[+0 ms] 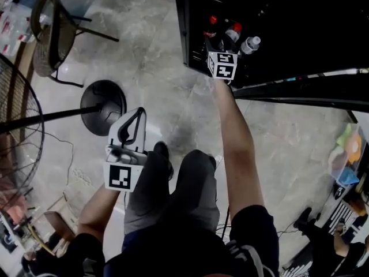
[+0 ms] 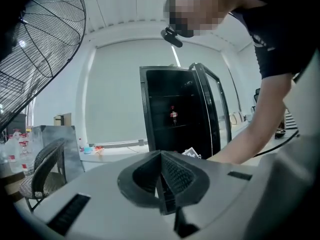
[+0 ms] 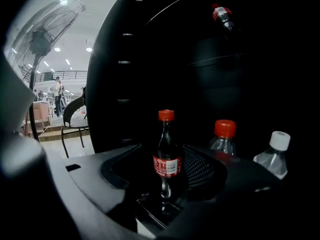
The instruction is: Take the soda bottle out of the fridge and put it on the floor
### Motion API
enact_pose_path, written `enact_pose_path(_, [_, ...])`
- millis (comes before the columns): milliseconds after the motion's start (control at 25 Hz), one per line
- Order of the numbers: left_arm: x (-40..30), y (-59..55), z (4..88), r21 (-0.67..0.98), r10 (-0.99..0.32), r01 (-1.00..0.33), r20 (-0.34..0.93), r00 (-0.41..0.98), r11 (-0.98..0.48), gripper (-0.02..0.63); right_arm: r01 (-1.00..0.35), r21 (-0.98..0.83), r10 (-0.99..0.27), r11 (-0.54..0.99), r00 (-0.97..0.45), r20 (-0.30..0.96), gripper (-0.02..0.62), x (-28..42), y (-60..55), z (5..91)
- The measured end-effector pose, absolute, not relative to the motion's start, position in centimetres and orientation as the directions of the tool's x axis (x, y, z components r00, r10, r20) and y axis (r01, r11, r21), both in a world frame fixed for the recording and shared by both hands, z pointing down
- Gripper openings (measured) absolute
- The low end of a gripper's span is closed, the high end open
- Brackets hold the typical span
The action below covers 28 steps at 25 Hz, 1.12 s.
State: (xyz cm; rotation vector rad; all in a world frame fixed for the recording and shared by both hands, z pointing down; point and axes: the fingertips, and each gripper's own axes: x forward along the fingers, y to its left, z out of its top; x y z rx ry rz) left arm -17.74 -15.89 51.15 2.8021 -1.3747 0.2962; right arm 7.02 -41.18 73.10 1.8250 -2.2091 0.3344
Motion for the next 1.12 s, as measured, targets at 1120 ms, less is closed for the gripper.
enact_pose_path(1120, [-18.8, -17.8, 55.3, -0.101, -0.788, -0.786, 0.182, 0.588, -0.610, 0.025, -0.954, 0.058, -0.916, 0.293, -0.262, 0.302, 0.302, 6.9, -46.5, 76.7])
